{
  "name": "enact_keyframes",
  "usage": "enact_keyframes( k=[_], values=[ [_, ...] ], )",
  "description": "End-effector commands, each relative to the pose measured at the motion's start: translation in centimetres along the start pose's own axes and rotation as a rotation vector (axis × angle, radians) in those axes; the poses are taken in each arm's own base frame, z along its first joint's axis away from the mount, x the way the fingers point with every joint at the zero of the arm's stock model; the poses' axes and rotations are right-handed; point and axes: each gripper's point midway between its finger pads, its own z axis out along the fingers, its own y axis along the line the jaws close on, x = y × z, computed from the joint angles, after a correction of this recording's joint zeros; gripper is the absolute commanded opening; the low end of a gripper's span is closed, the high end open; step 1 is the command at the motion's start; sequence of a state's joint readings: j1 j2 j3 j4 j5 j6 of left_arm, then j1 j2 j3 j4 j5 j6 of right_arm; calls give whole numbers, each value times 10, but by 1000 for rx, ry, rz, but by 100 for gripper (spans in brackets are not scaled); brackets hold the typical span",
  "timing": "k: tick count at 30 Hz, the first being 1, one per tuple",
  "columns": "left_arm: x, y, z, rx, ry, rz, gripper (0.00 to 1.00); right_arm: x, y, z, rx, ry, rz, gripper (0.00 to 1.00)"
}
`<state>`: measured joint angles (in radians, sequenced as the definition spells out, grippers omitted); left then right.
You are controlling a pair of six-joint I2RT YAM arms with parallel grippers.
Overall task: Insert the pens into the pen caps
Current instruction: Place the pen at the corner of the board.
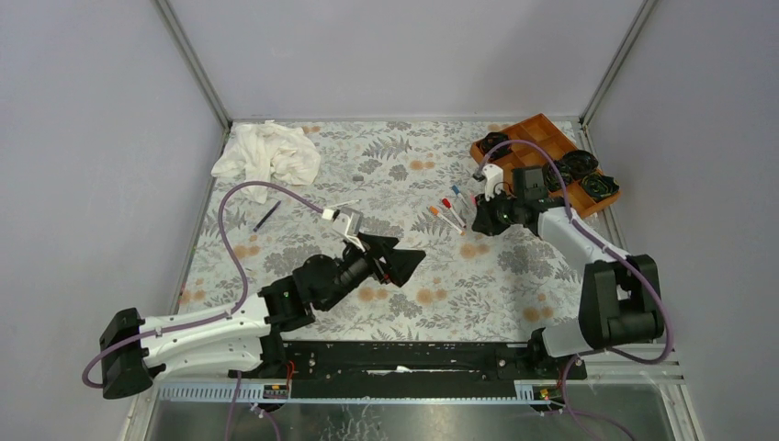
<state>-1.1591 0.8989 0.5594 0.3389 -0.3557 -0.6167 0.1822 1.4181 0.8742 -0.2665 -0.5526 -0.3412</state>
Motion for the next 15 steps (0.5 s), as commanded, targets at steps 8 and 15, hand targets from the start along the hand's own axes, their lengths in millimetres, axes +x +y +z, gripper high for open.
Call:
enact_keyframes(
  k=[8,15],
  values=[
    [3,29,-5,-82,-22,55,97,30,-96,6,277,224,88,14],
    [6,38,-15,-90,-44,9,97,47,-108,20,267,279,158,18]
  ],
)
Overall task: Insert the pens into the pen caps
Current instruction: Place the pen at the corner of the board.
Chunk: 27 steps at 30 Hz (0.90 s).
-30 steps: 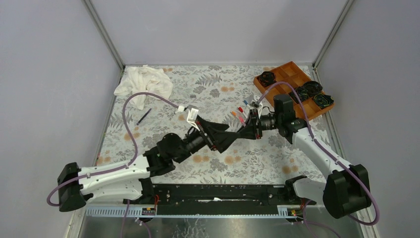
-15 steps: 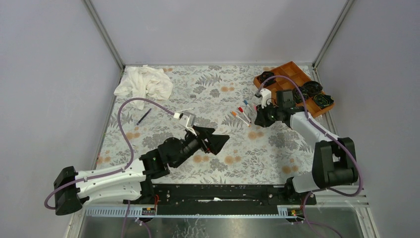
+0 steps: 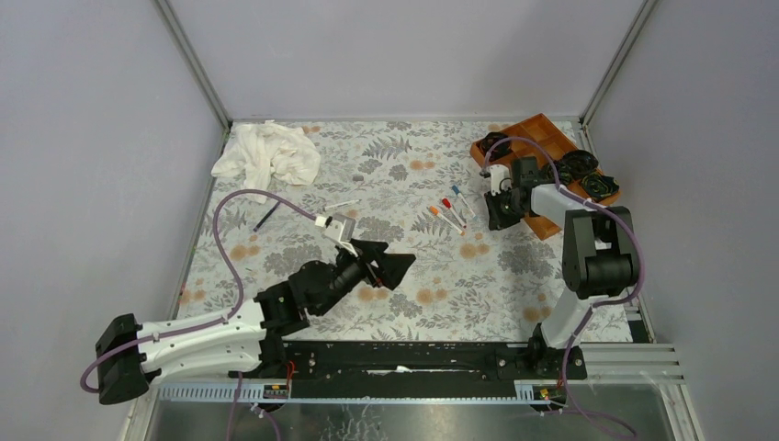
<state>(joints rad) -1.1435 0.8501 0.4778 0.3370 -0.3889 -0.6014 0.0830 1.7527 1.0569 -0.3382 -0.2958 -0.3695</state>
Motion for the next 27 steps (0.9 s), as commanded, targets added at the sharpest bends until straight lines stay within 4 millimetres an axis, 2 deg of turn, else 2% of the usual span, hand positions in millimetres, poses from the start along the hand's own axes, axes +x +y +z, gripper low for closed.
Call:
enact_keyframes(
  k=[1,5,11,16,18,23,27],
  values=[
    [-5,12,-6,-34,-44,-21,97,3,-10,1,22,31,18,18],
    [-7,14,-8,-39,-52,-21,97,0,-10,9,-7,39,8,19],
    [-9,12,-7,-43,-44,-21,97,-28,-10,25,-87,49,29,21],
    [-8,15,-10,-47,-48,-34,97,-27,-15,38,-87,72,42,28],
    [-8,16,-11,-53,-50,-33,97,-26,-16,39,-82,76,42,32],
    [-9,16,-10,-59,-45,-21,97,-26,-14,39,-89,72,47,33],
    [-10,15,-10,-56,-44,-20,97,-35,-11,26,-90,35,30,39]
  ],
)
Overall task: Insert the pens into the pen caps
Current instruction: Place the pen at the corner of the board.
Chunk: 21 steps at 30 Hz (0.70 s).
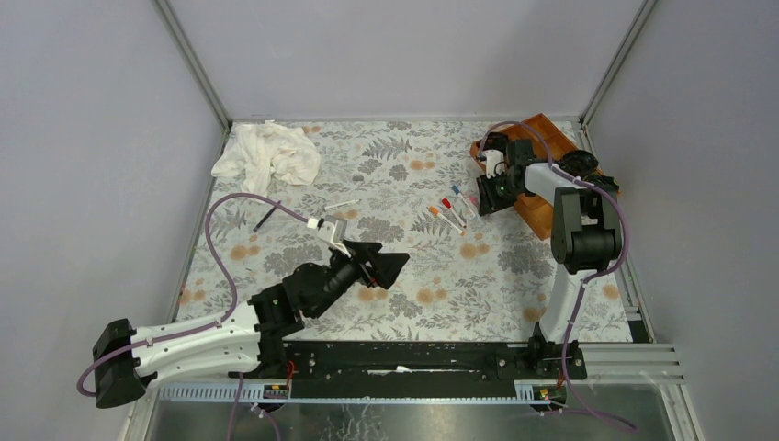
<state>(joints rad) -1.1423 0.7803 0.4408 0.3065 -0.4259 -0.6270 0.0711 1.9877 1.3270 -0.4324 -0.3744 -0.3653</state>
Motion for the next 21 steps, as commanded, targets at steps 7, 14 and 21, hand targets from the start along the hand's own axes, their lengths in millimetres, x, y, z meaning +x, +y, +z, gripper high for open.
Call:
enact_keyframes(
  k=[7,14,21],
  values=[
    [-8,8,1,-67,12,63,97,-32,13,-65,32,-141,-76,52],
    [-20,39,9,-212,76,185,99,-47,59,-132,-70,-290,-156,58],
    [-30,75,32,-249,175,292,99,-37,140,-173,-397,-476,-251,64]
  ],
)
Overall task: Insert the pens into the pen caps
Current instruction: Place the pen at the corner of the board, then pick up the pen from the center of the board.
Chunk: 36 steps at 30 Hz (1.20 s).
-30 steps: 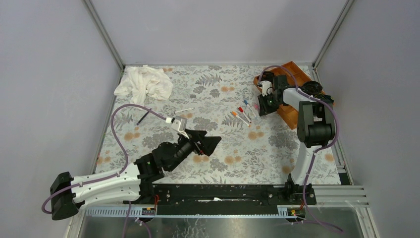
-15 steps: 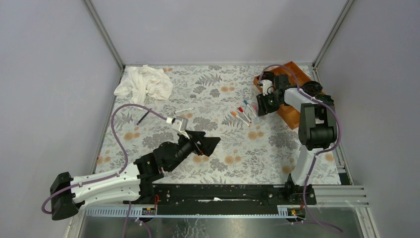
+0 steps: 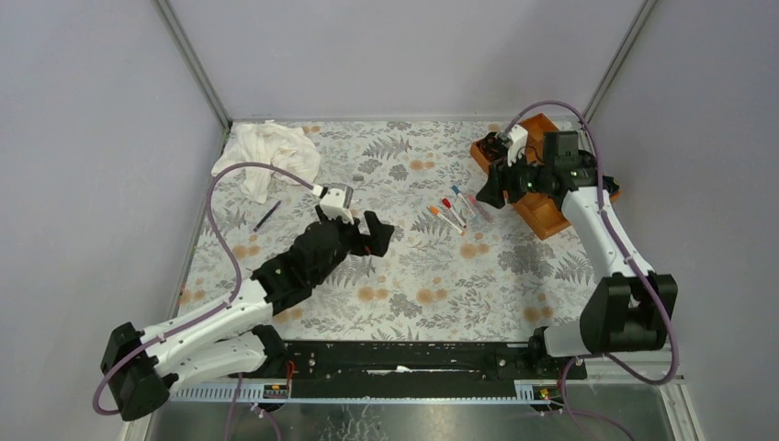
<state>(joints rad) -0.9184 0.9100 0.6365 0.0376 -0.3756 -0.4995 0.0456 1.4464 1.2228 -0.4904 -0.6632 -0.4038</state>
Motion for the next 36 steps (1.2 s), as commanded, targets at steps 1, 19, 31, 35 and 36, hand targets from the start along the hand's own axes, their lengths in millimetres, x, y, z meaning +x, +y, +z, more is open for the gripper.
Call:
enact_keyframes(
  k=[1,19,31,35,36],
  values=[
    [-4,17,15,1,104,143,99,0,64,-13,-275,-114,-10,65],
    [0,123,108,-132,674,500,98,22,104,-28,-436,-205,-181,80],
    [39,220,131,-232,901,509,66,25,100,-25,-430,-188,-160,80],
    [49,232,138,-211,928,493,63,26,98,-23,-426,-184,-156,80],
    [51,234,139,-211,931,495,62,26,98,-23,-425,-184,-156,81]
  ],
)
